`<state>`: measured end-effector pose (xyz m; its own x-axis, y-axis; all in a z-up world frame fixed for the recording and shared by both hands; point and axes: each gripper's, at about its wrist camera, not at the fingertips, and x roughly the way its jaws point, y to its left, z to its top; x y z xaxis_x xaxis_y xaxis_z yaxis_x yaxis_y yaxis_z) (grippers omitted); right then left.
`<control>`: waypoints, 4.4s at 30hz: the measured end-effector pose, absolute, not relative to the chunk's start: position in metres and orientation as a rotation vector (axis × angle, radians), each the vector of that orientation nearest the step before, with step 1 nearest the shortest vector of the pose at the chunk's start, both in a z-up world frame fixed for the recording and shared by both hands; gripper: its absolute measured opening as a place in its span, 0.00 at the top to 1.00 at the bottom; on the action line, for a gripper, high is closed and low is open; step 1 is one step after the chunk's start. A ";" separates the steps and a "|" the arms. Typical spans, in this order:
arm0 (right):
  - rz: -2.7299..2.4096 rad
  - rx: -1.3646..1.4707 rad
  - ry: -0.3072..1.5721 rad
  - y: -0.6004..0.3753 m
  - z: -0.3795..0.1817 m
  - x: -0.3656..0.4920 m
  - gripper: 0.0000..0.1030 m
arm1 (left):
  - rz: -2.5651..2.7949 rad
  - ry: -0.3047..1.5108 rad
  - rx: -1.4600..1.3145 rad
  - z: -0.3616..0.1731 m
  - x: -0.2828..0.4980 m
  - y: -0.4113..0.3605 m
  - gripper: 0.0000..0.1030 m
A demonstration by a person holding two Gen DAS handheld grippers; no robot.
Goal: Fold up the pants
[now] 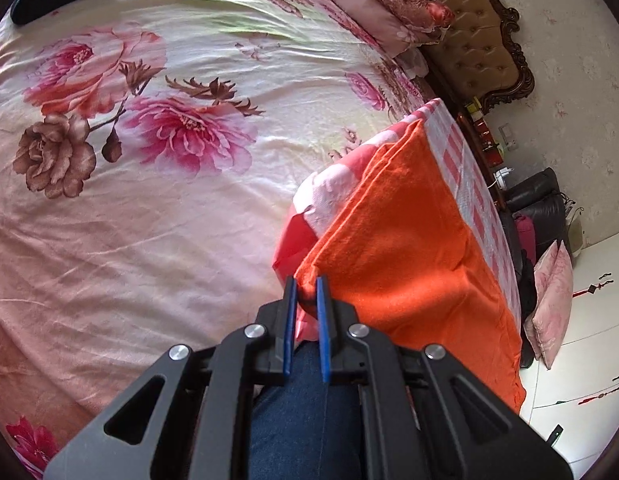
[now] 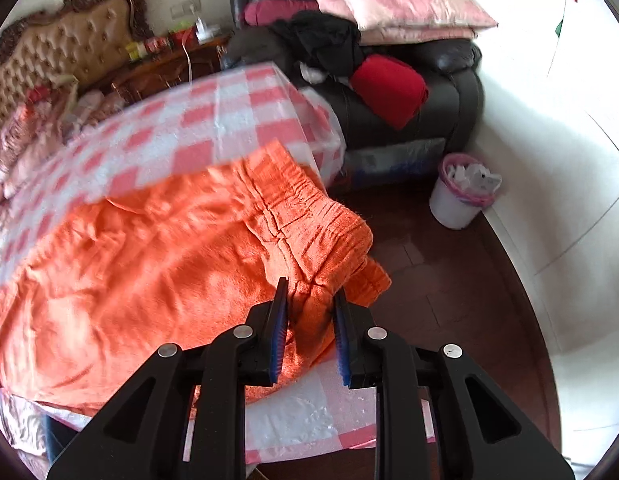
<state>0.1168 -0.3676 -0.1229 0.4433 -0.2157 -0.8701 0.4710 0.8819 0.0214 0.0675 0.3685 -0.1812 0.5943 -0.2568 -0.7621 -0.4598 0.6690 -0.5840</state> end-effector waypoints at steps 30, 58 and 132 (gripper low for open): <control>-0.503 -0.199 0.874 -0.203 -0.093 0.184 0.17 | -0.132 0.804 -0.078 -0.118 0.173 0.301 0.98; -0.394 -0.244 0.954 -0.144 -0.128 0.208 0.17 | -0.198 0.809 -0.107 -0.113 0.201 0.311 1.00; -0.488 0.113 0.847 -0.320 -0.131 0.104 0.20 | -0.526 0.877 -0.004 -0.152 0.107 -0.067 0.48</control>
